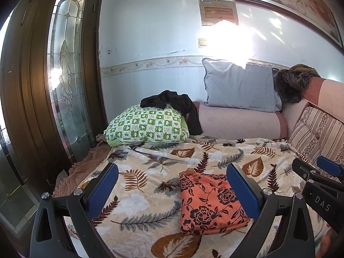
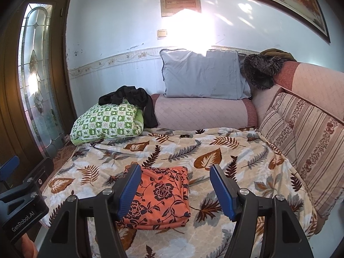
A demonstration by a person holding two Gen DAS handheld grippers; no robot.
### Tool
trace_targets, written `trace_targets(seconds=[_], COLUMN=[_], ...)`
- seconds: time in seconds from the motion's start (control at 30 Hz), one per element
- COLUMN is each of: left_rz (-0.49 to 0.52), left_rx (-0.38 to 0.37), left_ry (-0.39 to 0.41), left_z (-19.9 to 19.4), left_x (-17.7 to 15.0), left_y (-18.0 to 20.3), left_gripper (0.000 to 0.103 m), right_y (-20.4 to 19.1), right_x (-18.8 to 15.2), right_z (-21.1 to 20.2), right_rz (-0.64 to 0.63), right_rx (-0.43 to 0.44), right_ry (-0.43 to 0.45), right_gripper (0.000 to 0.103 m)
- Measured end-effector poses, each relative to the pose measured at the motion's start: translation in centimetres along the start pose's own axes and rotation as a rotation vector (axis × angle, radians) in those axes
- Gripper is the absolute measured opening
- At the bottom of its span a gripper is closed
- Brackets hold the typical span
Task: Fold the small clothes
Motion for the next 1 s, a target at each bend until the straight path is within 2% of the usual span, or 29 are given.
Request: trace_targets(seconds=[1.0], left_rz=[-0.028], left_rx=[0.007], left_ry=[-0.028], left_z=[2.2], left_x=[-0.1], left_y=[-0.9], left_gripper=[0.1], right_y=[-1.7], right_x=[0.4], right_z=[2.5], right_rz=[-0.04], right_rx=[0.018], right_ry=[-0.027], right_gripper=[0.07])
Point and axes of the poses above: each gripper's, at about its wrist camera, not at the fingertips, and z roughly the way its jaws point, y to its right, x to its top, the point moved 2 cm from there along z, roughly the way its jaws point, and after that the axes turned 2 degrees about -z, right-handed, at the moved point
